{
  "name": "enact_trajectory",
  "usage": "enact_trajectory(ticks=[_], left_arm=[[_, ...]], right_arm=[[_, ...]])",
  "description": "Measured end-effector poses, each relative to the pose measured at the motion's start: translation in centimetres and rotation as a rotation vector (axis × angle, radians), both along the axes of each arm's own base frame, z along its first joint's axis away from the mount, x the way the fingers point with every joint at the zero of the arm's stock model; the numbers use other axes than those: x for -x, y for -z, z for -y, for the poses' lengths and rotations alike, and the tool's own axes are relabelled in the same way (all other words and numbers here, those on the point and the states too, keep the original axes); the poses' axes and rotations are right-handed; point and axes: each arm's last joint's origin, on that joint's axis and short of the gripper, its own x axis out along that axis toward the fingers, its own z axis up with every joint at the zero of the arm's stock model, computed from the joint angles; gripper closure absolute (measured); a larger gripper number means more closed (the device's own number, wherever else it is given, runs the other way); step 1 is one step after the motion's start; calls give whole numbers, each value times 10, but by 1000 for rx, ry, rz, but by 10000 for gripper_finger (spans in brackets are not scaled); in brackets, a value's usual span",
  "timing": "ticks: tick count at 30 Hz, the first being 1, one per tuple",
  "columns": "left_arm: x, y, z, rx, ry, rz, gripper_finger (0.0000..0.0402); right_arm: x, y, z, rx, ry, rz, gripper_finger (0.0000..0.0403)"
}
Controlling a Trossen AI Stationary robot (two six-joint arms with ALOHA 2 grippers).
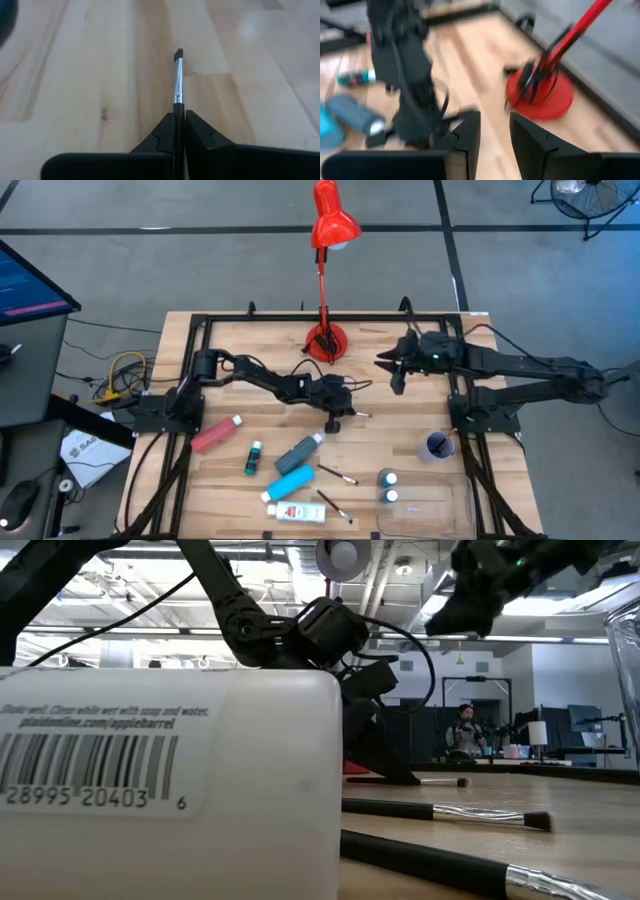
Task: Pick & Place Paint Supplies
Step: Put the black silver paint brush into the purple cup
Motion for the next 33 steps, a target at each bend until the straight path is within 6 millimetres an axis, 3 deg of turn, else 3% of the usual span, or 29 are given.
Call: enact_trajectory(ticks=[7,12,23,33], left_arm=[[1,1,-8,56,-78,-2,401],[1,1,-13,108,-132,1,401],[2,1,-21,250,-196,-1,401],[2,1,-20,247,-175,12,401]], right_arm=[[-19,33,6,-126,-51,-288,305],[-37,46,11,-141,-68,-409,305],[-52,75,13,-179,-94,-620,305],[-62,94,-3,-179,-221,-712,305]])
